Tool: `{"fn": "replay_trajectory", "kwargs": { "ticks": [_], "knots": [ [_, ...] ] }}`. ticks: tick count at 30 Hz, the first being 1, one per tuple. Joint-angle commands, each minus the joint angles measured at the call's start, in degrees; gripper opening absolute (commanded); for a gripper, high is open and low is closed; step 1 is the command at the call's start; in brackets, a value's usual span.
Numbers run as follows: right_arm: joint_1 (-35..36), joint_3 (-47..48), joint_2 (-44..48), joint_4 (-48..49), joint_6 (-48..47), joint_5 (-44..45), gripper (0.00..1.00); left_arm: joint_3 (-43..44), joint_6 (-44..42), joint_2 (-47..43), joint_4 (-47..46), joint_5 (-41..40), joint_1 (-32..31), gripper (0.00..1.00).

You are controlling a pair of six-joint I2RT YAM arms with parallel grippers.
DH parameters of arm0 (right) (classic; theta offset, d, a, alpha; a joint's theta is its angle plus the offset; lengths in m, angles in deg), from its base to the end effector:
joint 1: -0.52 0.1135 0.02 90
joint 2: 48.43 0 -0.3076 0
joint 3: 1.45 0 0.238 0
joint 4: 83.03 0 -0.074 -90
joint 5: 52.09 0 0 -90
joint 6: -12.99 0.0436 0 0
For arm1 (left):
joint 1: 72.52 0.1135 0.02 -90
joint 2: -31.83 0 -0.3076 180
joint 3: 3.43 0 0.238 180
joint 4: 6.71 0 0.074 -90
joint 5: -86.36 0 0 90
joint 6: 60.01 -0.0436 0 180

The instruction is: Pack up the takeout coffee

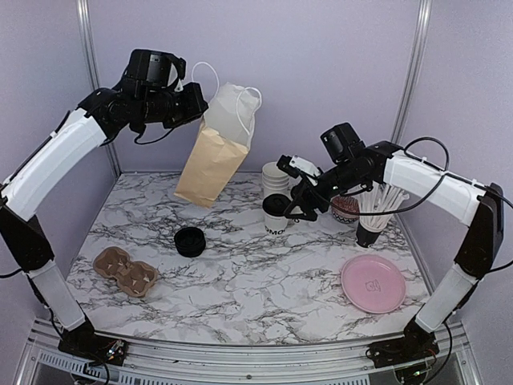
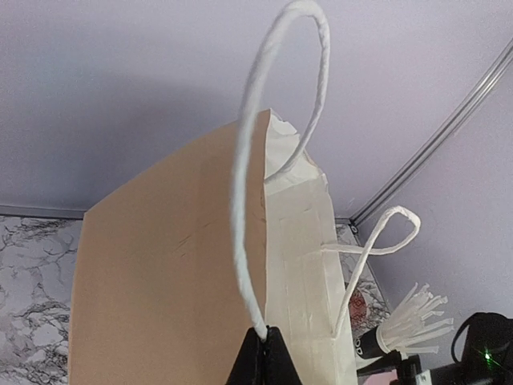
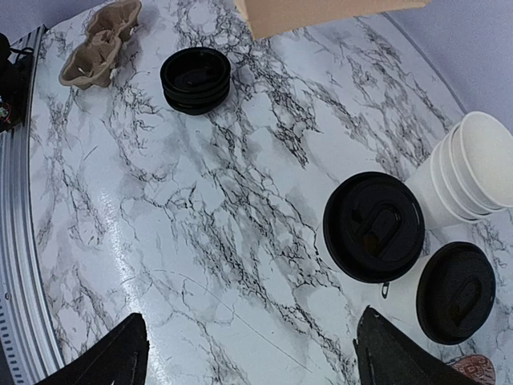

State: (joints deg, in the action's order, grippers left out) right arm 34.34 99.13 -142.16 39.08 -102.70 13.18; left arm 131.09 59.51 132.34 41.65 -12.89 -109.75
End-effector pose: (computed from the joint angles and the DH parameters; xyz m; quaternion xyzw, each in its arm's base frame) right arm 0.2787 0.2087 0.3605 -0.5190 0.7640 0.2245 0.3106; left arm 0.3122 -0.2284 0.5201 0.0036 0.7889 -0.2831 0.5455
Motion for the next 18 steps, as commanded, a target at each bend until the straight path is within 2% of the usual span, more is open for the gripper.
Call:
{"fn": "replay_trajectory", "kwargs": {
  "ticks": [1, 3, 10, 15, 18],
  "knots": [
    [-0.59, 0.52, 3.91, 0.55, 0.33, 1.75, 0.87, -10.47, 8.50, -7.99, -7.90, -10.84, -6.38, 0.00],
    [-1.80, 1.51, 5.53, -0.61, 0.20, 0.39, 0.88, -16.88, 11.38, -11.82, -11.61, -14.96, -10.13, 0.00],
    [-9.62, 4.72, 10.24, -6.65, 0.93, -13.07, 0.89, -33.24, 18.31, -20.67, -21.08, -32.86, -24.53, 0.00],
    [-9.91, 2.38, 11.98, -7.16, 1.23, -15.50, 0.89, -44.15, 23.88, -24.50, -29.66, -39.84, -31.16, 0.00],
    [-9.91, 1.61, 11.87, -7.08, 1.24, -16.25, 0.89, -47.89, 25.55, -25.39, -33.88, -43.34, -34.43, 0.00]
  ]
}}
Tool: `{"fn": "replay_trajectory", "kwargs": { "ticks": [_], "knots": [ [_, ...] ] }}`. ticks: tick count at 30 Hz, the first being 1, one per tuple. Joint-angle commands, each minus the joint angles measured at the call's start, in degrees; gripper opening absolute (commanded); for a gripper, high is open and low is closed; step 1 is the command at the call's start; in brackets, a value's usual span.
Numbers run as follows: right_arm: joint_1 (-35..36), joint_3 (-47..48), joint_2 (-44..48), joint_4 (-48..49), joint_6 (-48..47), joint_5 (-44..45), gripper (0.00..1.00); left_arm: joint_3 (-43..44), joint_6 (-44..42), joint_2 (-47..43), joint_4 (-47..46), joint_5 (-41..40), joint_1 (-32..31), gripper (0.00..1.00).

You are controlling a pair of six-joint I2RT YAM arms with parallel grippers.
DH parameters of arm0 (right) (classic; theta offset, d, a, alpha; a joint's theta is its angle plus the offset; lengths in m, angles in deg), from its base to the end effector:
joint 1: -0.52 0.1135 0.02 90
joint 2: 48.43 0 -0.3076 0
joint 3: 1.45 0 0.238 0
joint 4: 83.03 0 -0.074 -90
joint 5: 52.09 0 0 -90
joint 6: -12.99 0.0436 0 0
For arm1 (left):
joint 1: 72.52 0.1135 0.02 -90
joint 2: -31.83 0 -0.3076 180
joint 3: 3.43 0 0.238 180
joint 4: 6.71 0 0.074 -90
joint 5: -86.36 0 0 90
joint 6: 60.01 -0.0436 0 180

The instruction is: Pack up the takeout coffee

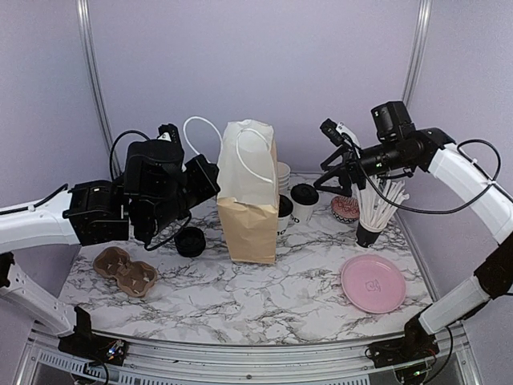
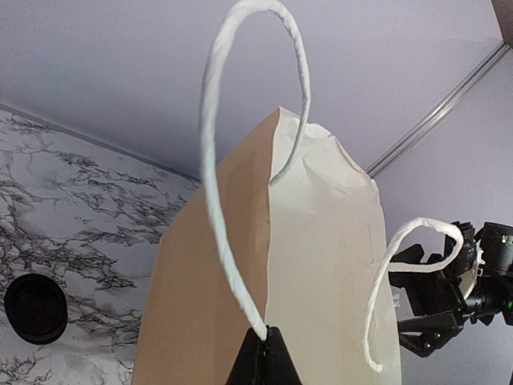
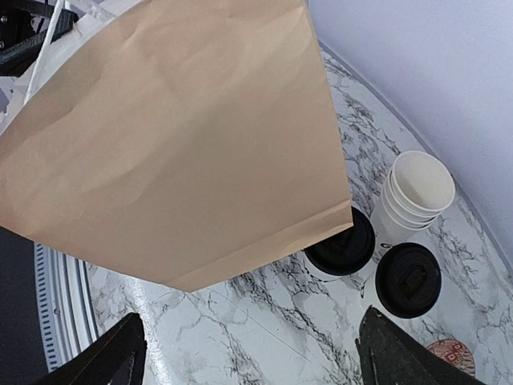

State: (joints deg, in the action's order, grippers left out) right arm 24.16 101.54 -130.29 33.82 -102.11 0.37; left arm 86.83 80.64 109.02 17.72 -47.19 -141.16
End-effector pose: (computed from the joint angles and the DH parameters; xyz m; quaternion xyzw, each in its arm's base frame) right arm 0.2450 0.1363 0.4311 -0.4761 0.7340 0.2890 0.3887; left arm 0.1326 -0.2565 0.4465 -0.1198 0.7463 -0.3627 0.5450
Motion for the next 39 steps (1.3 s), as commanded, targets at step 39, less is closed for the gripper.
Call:
{"fn": "replay_trajectory", "kwargs": {
  "ticks": [39],
  "knots": [
    [0.36, 2.47, -5.13, -4.15, 0.41, -7.36, 0.89, -19.78, 3.85, 0.02, -41.90, -28.74, -16.12, 0.00]
  ]
}}
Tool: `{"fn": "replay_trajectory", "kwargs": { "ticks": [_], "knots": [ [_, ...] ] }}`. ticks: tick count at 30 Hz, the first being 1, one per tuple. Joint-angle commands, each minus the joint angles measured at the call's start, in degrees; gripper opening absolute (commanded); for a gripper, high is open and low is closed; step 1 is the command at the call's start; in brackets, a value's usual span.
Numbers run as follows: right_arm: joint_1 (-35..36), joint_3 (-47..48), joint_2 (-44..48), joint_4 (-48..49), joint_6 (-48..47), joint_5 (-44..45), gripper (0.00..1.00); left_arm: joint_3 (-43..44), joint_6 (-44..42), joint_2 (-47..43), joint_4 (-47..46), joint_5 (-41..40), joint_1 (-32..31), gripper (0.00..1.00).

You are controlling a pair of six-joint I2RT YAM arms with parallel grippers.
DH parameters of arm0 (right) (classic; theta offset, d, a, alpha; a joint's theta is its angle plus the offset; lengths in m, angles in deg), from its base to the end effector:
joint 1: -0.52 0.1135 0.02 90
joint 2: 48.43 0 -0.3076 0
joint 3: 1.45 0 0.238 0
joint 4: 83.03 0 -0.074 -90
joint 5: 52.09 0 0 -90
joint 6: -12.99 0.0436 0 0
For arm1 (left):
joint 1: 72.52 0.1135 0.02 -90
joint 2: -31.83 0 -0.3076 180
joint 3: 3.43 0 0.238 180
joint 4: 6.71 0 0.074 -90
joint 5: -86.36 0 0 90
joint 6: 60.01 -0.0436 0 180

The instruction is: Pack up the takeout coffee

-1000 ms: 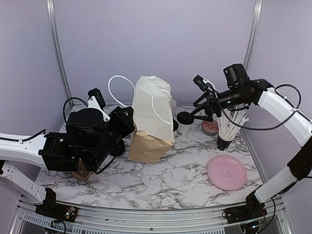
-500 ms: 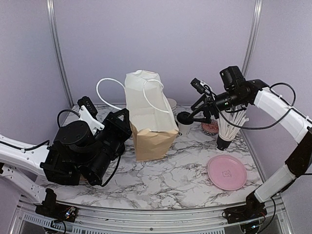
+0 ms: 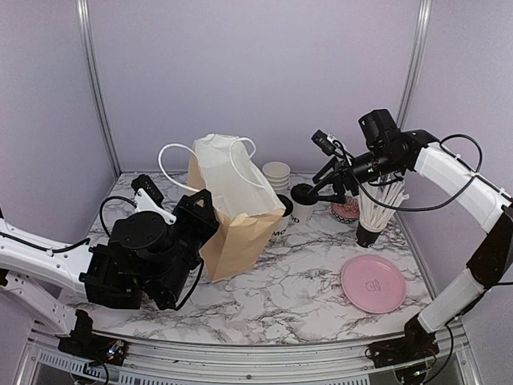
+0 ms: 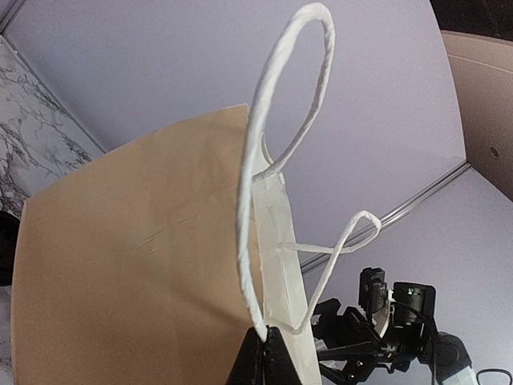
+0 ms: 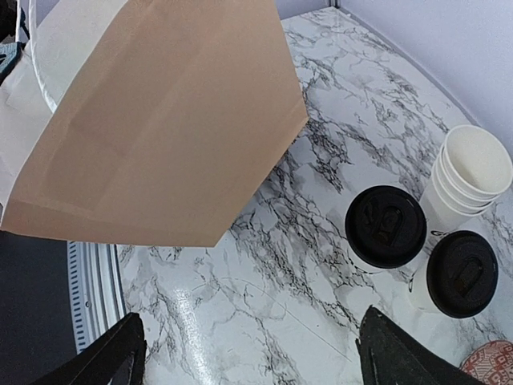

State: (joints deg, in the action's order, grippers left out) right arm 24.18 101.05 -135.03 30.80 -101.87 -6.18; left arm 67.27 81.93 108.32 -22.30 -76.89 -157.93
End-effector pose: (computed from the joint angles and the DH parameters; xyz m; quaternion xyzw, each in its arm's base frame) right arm 0.2607 0.1474 0.4048 -0.4745 0.7423 0.3497 0.3186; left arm 0.0632 -0.2660 0.4033 -0.2882 0.6265 -0.4321 0.5812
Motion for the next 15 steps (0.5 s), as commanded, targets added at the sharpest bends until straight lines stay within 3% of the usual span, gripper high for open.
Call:
{"fn": "replay_trajectory", "kwargs": {
  "ticks": [1, 15],
  "knots": [
    [0.33, 3.10, -0.48, -1.28, 0.10, -0.80, 0.89, -0.32, 3.40, 0.87, -1.87, 1.23, 0.84, 0.00],
    [0.38, 4.59, -1.32, -2.08, 0.40, -0.94, 0.89, -1.07, 12.28, 4.88, -1.54, 3.33, 1.82, 0.01]
  ]
}}
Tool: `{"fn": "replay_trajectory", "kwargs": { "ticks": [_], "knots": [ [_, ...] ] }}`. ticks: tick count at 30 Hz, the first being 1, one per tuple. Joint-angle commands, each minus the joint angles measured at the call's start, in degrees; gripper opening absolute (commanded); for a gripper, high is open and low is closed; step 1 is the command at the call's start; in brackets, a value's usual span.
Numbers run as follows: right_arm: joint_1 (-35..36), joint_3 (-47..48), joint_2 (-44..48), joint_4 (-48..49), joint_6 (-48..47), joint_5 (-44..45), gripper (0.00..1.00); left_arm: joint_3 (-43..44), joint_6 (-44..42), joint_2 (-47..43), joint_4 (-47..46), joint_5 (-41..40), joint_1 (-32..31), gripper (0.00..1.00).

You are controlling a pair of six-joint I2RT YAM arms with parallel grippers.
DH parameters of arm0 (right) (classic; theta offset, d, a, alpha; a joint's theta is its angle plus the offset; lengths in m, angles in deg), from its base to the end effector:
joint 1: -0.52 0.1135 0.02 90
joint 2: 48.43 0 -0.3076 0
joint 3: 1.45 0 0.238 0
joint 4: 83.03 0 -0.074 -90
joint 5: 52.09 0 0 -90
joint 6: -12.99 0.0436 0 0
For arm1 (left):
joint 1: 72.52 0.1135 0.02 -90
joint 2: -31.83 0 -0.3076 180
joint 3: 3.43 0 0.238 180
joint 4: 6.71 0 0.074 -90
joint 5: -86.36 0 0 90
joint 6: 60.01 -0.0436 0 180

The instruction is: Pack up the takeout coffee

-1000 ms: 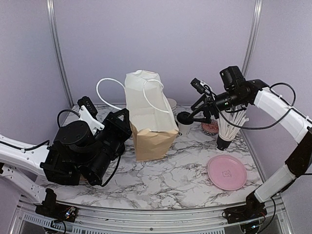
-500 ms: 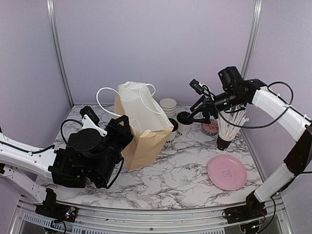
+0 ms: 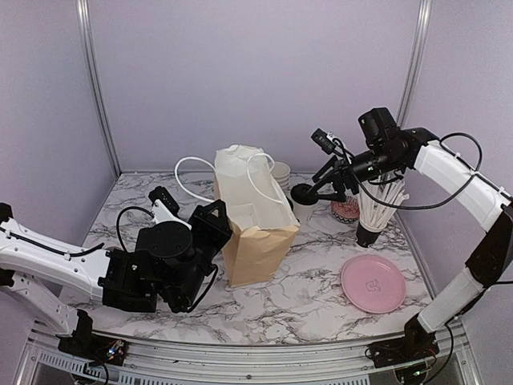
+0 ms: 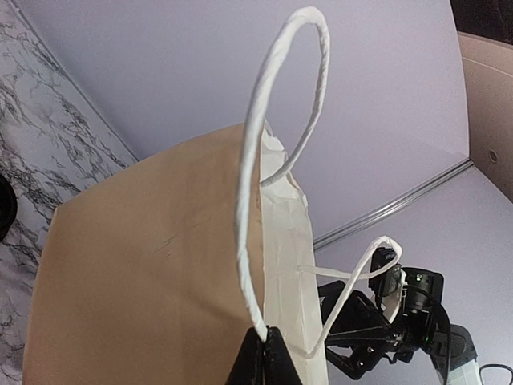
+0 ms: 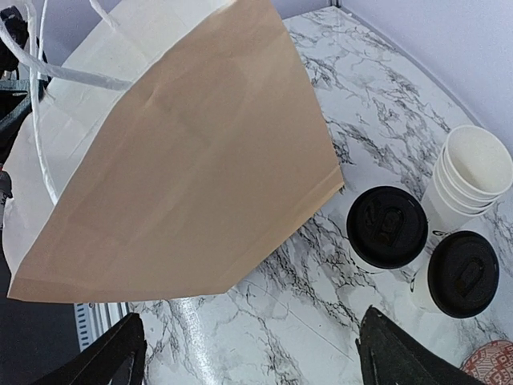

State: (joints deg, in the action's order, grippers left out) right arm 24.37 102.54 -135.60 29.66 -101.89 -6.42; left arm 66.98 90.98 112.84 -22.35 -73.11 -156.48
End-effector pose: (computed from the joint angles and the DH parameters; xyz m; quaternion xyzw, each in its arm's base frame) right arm 0.2617 0.1490 0.4084 -0.4757 0.7414 0.3522 0.3162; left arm 0.0716 -0.2889 0.3814 -0.3013 0.6275 -0.4621 0.5494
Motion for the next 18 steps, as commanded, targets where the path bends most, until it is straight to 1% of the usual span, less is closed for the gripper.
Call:
{"fn": "replay_trajectory", "kwargs": {
  "ticks": [1, 6, 9, 12, 14, 16, 18],
  "knots": [
    [0.29, 3.28, -0.84, -1.13, 0.54, -0.74, 0.89, -0.75, 3.20, 0.58, -1.54, -0.52, 0.36, 0.08],
    [2.52, 4.68, -2.21, -2.61, 0.56, 0.51, 0.91, -0.10, 1.14, 0.34, -1.58, -0.10, 0.55, 0.33],
    [5.30, 6.22, -3.04, -3.39, 0.78, 2.39, 0.91, -0.22, -5.36, -1.94, -1.58, 0.60, 0.72, 0.44],
    [9.19, 8.47, -3.94, -3.79, 1.38, 5.49, 0.92, -1.23, -15.63, -6.36, -1.25, 1.08, 0.71, 0.49],
    [11.50, 11.04, -5.48, -3.65, 3.13, 9.59, 0.92, -1.51, -20.89, -9.47, 1.63, 1.22, 0.83, 0.53],
    [12.74, 14.02, -7.40, -2.86, 5.41, 12.50, 0.92, -0.36, -21.89, -12.22, 9.88, -0.35, 1.02, 0.54],
    [13.85, 17.58, -9.82, -2.48, 7.59, 13.93, 0.94, -0.07, -19.13, -15.04, 18.16, -2.32, 1.17, 0.55]
  ]
}}
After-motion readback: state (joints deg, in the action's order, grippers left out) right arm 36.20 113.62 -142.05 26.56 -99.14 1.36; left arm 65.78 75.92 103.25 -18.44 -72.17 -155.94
